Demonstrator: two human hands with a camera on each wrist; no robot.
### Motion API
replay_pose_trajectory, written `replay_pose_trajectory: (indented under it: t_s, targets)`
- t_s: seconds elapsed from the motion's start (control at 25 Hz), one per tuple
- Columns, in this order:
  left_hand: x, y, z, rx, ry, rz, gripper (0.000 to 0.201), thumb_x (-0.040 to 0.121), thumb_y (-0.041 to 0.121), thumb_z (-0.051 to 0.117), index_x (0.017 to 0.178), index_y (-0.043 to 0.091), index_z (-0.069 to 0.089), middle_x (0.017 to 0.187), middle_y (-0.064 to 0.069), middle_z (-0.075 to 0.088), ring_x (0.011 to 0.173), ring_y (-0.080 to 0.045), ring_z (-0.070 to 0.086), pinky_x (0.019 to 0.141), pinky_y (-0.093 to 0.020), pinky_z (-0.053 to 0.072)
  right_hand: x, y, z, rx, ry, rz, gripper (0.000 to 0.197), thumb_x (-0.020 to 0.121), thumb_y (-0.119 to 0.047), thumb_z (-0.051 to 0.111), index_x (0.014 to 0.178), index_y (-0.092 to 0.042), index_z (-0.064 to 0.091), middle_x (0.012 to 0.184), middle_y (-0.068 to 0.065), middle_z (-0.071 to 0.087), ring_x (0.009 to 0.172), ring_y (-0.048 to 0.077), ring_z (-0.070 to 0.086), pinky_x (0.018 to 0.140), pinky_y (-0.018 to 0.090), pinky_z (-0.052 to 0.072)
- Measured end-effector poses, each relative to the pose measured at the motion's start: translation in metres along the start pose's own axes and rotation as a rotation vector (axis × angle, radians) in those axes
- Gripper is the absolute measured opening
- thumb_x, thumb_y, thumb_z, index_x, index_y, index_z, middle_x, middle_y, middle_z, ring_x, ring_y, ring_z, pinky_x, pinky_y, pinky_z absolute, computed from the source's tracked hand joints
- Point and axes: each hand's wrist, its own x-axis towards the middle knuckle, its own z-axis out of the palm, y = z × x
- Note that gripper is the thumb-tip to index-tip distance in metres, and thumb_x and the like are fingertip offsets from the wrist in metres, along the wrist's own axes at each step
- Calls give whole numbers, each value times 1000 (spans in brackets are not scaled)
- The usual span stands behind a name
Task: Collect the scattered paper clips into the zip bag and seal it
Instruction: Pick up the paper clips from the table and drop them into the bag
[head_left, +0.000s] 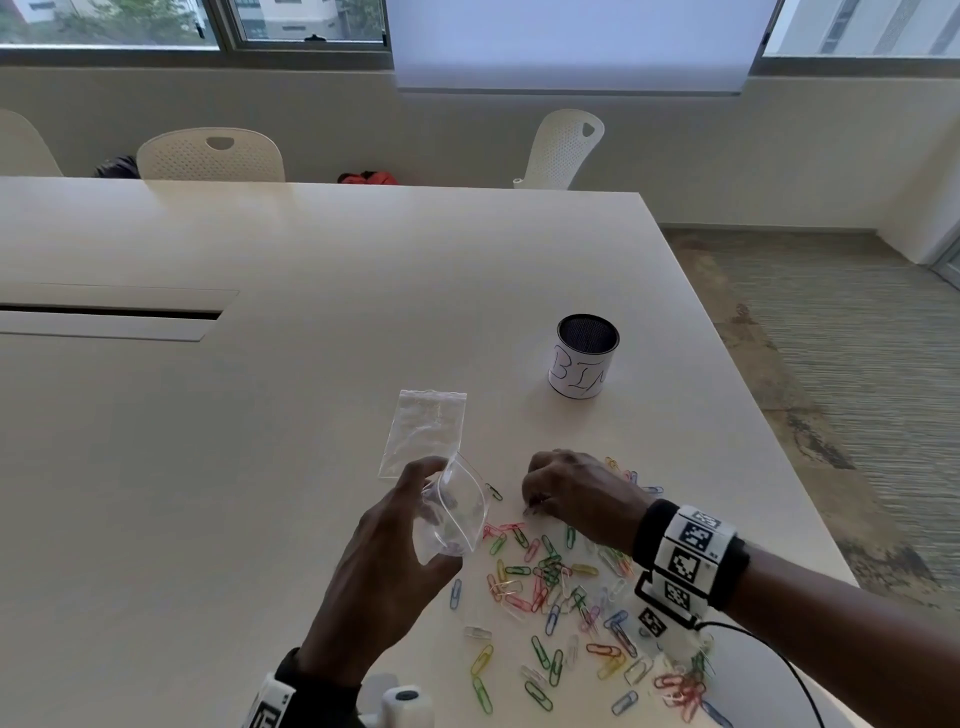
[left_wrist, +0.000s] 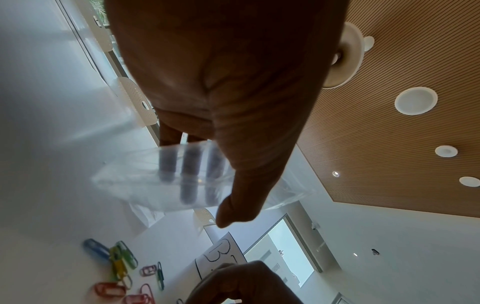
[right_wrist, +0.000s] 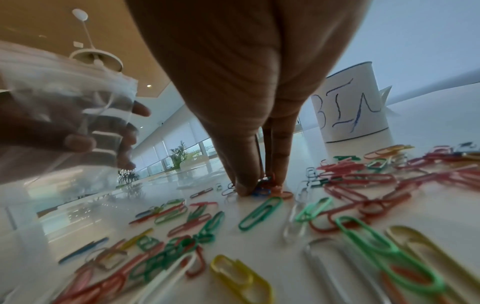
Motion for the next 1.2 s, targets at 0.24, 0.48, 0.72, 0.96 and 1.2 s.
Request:
replay_pose_trajectory:
  t_s: [0.24,0.48,0.72,0.96,1.2]
  targets:
    - [11,-4,10,-11,-22,5,80,79,36,90,137,47,37,120,22,66,108,8,62,84,-10,51,2,-2,2,3,2,31,15,103,-13,59,105,-13,74,108,4,66,89,16,69,80,28,62]
    - [9,-5,16,-32,-32,-15,78,78,36,91,135,48,39,118,24,69,109,10,64,80,-5,48,5,12,-12,175,58,124,8,88,-7,75,87,-15,77,91,-1,73,75,10,68,68,22,58]
    - [9,-5,15,-64,-8,-20,75,79,36,91,135,48,41,118,27,68,110,12,63,83,-7,51,-18,-23,-59,707,250,162,8,83,-3,83,88,-9,79,85,3,80,81,16,78,80,28,64]
    - [12,-2,22,-15,7,-5,79,78,30,91,135,48,39,118,26,66,107,11,61,85,-11,50,-25,-81,-80,803,307,102,10,83,-5,84,91,-9,79,88,3,81,83,13,78,83,28,64]
    - [13,3,25,3,7,4,79,79,27,88,127,59,34,109,31,64,103,8,65,85,-14,55,-21,-95,-71,525,315,73,11,87,-16,82,97,-17,82,91,-4,80,79,2,76,78,21,63]
